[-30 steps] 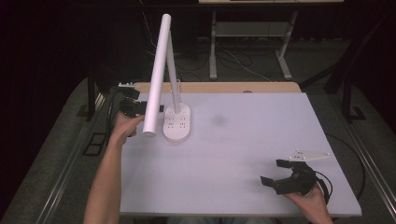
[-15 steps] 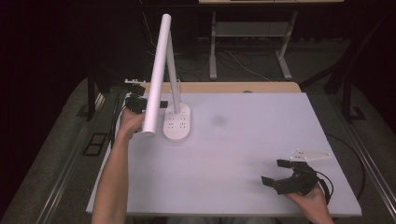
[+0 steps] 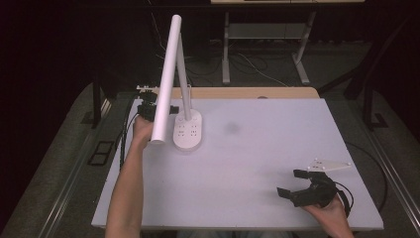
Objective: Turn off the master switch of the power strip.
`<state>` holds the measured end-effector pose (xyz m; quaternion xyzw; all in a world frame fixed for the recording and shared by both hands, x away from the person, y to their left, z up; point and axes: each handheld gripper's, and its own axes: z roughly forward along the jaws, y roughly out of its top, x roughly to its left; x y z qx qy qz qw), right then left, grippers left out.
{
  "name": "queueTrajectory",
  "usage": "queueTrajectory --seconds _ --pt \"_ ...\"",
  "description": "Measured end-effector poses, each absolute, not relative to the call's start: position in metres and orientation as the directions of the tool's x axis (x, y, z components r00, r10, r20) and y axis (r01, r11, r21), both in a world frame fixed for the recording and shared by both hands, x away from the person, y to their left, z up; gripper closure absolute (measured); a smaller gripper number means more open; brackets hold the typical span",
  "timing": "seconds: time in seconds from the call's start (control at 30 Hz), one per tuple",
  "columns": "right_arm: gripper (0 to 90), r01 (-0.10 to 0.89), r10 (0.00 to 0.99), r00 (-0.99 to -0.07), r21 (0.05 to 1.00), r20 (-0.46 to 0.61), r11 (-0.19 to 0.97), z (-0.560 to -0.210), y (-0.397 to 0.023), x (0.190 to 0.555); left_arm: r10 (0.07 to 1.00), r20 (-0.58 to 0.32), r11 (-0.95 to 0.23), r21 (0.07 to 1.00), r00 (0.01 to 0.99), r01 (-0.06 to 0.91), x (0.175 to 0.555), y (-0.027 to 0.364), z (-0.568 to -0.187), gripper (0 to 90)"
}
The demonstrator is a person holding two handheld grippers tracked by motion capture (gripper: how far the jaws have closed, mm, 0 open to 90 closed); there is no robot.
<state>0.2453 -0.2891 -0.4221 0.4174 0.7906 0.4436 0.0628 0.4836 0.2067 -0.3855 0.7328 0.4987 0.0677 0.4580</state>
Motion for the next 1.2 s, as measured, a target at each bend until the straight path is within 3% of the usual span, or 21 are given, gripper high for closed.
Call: queueTrajectory --seconds 0.5,1.2 --pt "0.0 0.605 0.716 -0.643 0.753 0.271 0.258 -0.423 -0.289 0.246 0.816 -0.369 -0.039 0.732 0.444 0.680 0.491 0.201 -0.396 89.7" --pt "0.0 0.608 0.715 -0.643 0.750 0.273 0.260 -0.423 -0.289 0.246 0.822 -0.382 -0.042 0.700 0.423 0.713 0.492 0.195 -0.419 90.0"
